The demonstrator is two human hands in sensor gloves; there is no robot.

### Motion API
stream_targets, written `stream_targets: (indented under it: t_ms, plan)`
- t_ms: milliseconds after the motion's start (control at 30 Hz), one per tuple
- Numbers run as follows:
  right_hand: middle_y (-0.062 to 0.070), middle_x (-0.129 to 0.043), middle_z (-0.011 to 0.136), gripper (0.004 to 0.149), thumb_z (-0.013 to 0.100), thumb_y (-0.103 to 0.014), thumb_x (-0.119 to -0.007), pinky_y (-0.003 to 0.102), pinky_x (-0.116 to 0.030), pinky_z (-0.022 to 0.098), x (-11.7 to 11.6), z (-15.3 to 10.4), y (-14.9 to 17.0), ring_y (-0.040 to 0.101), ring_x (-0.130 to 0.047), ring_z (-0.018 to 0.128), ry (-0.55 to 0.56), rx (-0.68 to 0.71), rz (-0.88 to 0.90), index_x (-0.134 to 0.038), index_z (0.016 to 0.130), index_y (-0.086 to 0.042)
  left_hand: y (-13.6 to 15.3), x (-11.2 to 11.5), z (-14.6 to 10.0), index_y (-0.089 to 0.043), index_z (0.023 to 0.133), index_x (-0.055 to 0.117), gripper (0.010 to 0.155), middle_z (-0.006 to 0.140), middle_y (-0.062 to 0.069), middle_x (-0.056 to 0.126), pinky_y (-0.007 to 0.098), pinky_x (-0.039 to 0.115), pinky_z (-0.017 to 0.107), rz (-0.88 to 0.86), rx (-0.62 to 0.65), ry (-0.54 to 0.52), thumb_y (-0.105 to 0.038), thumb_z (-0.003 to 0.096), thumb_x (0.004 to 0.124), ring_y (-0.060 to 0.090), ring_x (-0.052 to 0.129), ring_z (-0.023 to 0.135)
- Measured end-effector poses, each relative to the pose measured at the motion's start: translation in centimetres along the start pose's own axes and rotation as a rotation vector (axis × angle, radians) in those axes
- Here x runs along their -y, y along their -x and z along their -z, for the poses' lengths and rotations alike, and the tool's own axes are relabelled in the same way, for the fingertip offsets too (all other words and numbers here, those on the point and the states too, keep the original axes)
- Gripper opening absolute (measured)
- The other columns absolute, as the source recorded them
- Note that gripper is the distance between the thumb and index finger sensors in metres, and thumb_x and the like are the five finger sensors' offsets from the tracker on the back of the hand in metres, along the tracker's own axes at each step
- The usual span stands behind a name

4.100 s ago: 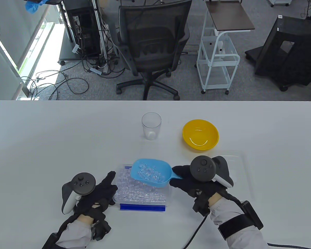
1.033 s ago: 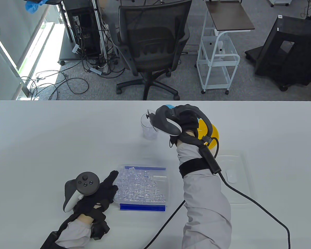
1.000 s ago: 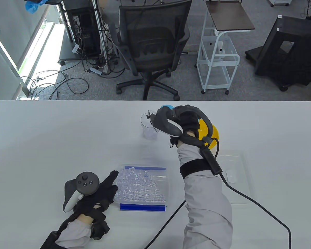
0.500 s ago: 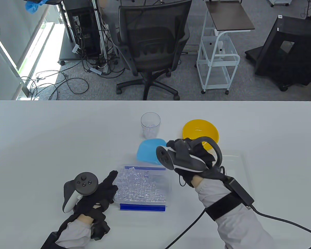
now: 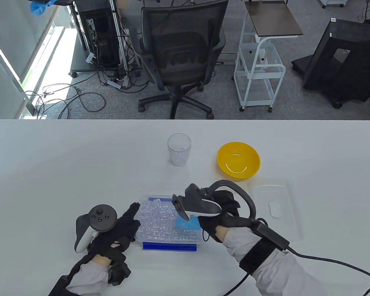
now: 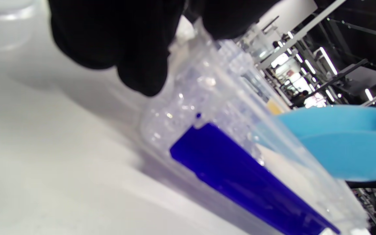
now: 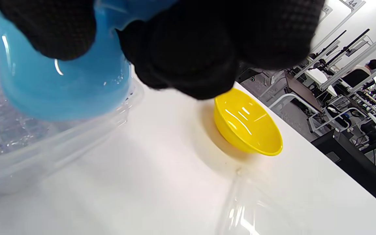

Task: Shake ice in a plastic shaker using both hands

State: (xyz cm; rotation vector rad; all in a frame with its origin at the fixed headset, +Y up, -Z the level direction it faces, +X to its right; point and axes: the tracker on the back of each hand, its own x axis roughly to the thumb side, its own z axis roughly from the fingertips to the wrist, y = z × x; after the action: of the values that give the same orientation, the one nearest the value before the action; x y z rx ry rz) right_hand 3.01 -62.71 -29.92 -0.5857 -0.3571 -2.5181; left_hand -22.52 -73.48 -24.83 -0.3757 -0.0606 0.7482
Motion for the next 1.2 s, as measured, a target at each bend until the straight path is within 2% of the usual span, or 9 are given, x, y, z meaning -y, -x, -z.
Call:
stream_targets:
  t_ms: [67, 167, 300, 533, 600, 667, 833, 1200]
  plan:
    - [0.012, -0.096, 0.068, 0.054, 0.046, -0.046, -0.084, 0.046, -0.087, 0.033, -0.2, 0.4, 0.0, 0.023, -0.101, 0.038, 0.012, -0.013, 0.021, -0.081, 0.089, -0.012, 0.0, 0.0, 0.0, -0.006, 0.122, 0.038, 0.065, 0.099, 0.032, 0.081, 0.050, 0.086, 0.052, -0.001, -0.002, 0.002, -0.030, 0.0695, 0.069, 0.032, 0.097, 0.068]
    - [0.012, -0.097, 0.067, 0.054, 0.045, -0.046, -0.084, 0.045, -0.087, 0.032, -0.9, 0.8, -0.2, 0.022, -0.101, 0.036, 0.067, 0.000, 0.019, -0.082, 0.088, -0.012, 0.0, 0.0, 0.1, 0.000, 0.119, 0.045, 0.063, 0.099, 0.032, 0.081, 0.050, 0.086, 0.052, -0.005, 0.000, 0.011, -0.030, 0.0695, 0.069, 0.032, 0.097, 0.068]
    - [0.011, -0.097, 0.066, 0.054, 0.044, -0.046, -0.084, 0.045, -0.087, 0.032, -1.8, 0.9, -0.2, 0.022, -0.101, 0.036, 0.157, 0.029, 0.043, -0.083, 0.087, -0.013, 0.0, -0.1, 0.1, 0.000, 0.119, 0.047, 0.062, 0.099, 0.032, 0.081, 0.051, 0.086, 0.052, -0.011, 0.001, 0.010, -0.030, 0.0695, 0.069, 0.032, 0.097, 0.068]
    - [0.008, -0.097, 0.066, 0.053, 0.042, -0.047, -0.083, 0.044, -0.087, 0.033, -4.9, 2.0, -0.2, 0.020, -0.100, 0.037, 0.292, 0.070, 0.125, -0.082, 0.086, -0.016, 0.0, -0.1, 0.1, -0.001, 0.119, 0.047, 0.061, 0.098, 0.032, 0.081, 0.051, 0.086, 0.053, -0.020, 0.000, 0.010, -0.030, 0.0694, 0.070, 0.032, 0.097, 0.069]
    - [0.008, -0.097, 0.066, 0.053, 0.042, -0.047, -0.084, 0.044, -0.087, 0.032, -5.9, 2.6, -0.7, 0.020, -0.100, 0.036, 0.345, 0.096, 0.197, -0.083, 0.085, -0.016, 0.1, -0.1, 0.2, -0.001, 0.119, 0.047, 0.061, 0.099, 0.032, 0.081, 0.051, 0.085, 0.053, -0.029, 0.001, 0.012, -0.030, 0.0695, 0.070, 0.032, 0.097, 0.069]
    - [0.008, -0.097, 0.066, 0.053, 0.042, -0.048, -0.083, 0.044, -0.087, 0.032, -6.3, 2.8, -1.2, 0.019, -0.100, 0.036, 0.347, 0.106, 0.185, -0.082, 0.085, -0.016, 0.2, -0.1, 0.2, -0.002, 0.119, 0.048, 0.061, 0.098, 0.032, 0.081, 0.051, 0.085, 0.053, -0.033, 0.000, 0.015, -0.030, 0.0695, 0.070, 0.032, 0.097, 0.069]
    - [0.007, -0.097, 0.065, 0.053, 0.041, -0.047, -0.084, 0.044, -0.087, 0.032, -6.5, 3.4, -2.4, 0.019, -0.100, 0.035, 0.453, 0.129, 0.214, -0.082, 0.084, -0.016, 0.2, -0.2, 0.2, -0.002, 0.119, 0.047, 0.061, 0.098, 0.031, 0.082, 0.051, 0.085, 0.053, -0.039, 0.001, 0.019, -0.030, 0.0695, 0.070, 0.032, 0.097, 0.069]
    - [0.005, -0.096, 0.065, 0.052, 0.041, -0.046, -0.084, 0.042, -0.086, 0.032, -7.9, 3.7, -1.2, 0.018, -0.098, 0.035, 0.435, 0.165, 0.368, -0.082, 0.084, -0.017, 0.2, -0.2, 0.1, -0.003, 0.120, 0.047, 0.061, 0.097, 0.031, 0.082, 0.052, 0.085, 0.053, -0.052, -0.007, 0.024, -0.031, 0.0697, 0.069, 0.033, 0.097, 0.069]
